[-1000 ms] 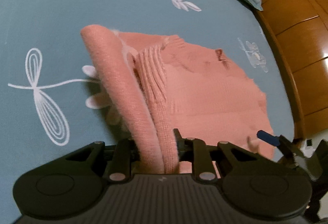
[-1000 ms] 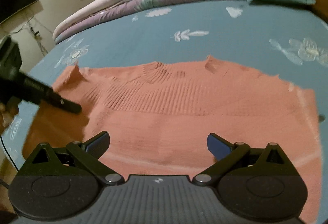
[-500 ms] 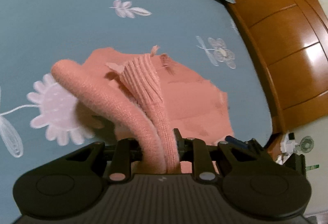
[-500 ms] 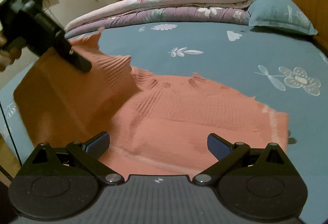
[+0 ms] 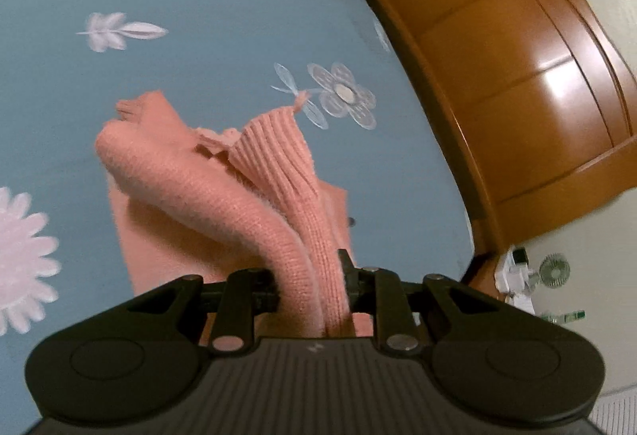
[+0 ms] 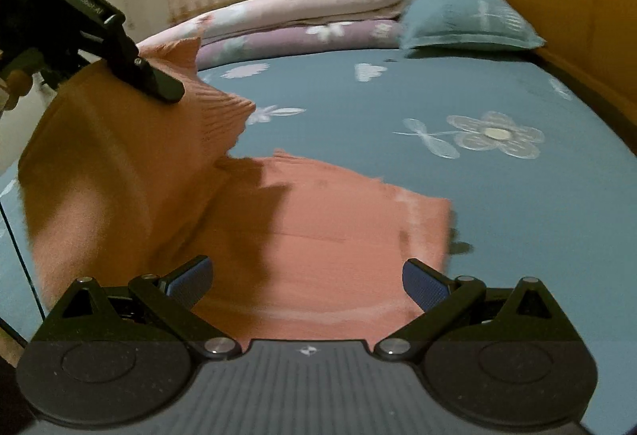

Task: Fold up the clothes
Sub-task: 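Lift the gripped side with the left tool and fold it over the sweater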

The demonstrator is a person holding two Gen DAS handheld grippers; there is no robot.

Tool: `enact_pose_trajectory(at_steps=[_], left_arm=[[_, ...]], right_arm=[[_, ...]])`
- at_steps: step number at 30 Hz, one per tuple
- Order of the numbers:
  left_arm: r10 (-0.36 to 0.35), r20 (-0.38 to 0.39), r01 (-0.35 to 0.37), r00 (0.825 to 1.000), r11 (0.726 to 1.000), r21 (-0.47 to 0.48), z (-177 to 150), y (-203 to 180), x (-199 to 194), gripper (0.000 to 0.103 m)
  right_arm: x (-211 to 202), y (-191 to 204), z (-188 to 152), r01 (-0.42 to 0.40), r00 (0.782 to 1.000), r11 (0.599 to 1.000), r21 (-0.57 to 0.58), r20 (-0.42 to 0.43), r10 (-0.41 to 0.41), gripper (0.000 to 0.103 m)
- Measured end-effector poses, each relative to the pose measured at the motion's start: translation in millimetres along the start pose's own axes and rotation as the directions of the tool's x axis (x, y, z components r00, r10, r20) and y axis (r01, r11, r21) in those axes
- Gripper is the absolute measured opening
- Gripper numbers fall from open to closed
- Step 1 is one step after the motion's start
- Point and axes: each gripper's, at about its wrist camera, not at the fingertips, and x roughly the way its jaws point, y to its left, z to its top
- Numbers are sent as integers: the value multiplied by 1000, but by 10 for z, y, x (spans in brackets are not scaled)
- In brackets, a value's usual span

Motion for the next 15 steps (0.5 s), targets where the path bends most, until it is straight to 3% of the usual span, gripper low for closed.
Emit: enact_pose_trajectory(at_steps=[8, 15], left_arm=[[25, -134, -19, 991, 999, 47, 148, -220, 765, 20], [59, -209, -49, 976, 997, 56, 148, -258, 1270, 23]], right_arm=[[-267, -386, -109, 136, 990, 985, 107, 18, -139, 103], [-333, -498, -207, 181, 983, 971, 159, 2, -183, 103]])
